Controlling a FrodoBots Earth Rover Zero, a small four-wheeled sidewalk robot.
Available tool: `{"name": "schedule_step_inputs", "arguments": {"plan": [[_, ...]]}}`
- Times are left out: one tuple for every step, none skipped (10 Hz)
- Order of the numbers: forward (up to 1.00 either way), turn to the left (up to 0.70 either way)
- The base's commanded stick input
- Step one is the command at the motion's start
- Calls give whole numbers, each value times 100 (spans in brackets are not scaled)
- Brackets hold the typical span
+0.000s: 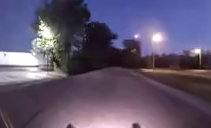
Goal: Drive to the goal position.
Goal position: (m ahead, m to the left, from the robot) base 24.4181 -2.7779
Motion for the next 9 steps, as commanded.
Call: {"name": "schedule_step_inputs", "arguments": {"plan": [[100, 0], [100, 0], [100, 0], [100, 0], [100, 0], [100, -40], [100, -40], [100, -40], [100, -40]]}}
